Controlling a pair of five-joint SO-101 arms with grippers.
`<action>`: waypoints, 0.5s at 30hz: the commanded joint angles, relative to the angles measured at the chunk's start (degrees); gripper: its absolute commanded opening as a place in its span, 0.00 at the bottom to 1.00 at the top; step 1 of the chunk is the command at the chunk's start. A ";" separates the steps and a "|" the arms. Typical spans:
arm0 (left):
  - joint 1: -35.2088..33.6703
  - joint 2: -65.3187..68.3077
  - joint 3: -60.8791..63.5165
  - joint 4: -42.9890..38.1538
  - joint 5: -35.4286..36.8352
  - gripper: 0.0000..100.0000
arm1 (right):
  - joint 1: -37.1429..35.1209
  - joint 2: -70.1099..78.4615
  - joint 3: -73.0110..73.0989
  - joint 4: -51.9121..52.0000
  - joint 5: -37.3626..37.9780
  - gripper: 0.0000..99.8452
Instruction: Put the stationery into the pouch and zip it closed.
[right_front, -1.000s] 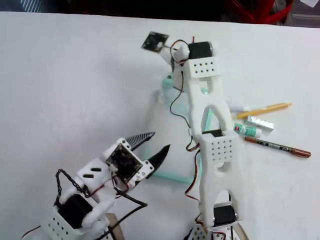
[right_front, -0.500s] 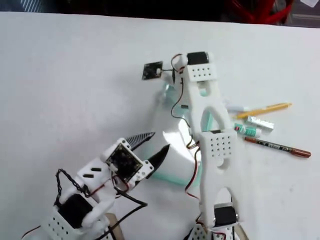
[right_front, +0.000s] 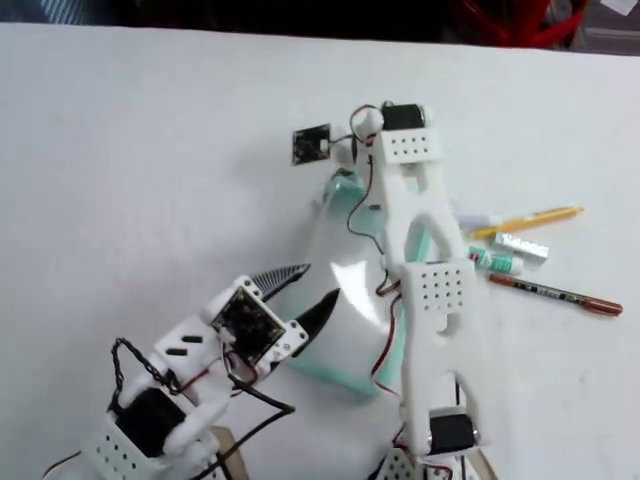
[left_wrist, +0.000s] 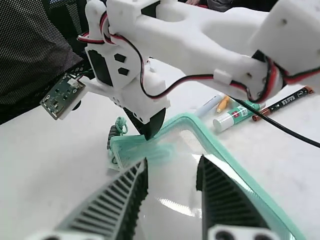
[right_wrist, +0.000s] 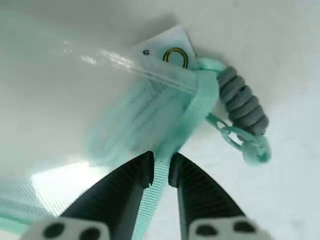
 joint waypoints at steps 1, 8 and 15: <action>-0.40 -0.04 -0.44 -1.32 -0.79 0.17 | 0.66 -3.82 -4.13 2.24 -0.97 0.02; -2.24 -0.04 -0.35 -2.20 -0.70 0.17 | -1.27 -20.62 9.23 2.24 -3.52 0.02; -2.24 -0.04 -0.35 -2.73 -0.44 0.17 | -6.64 -48.75 41.41 1.98 -0.26 0.02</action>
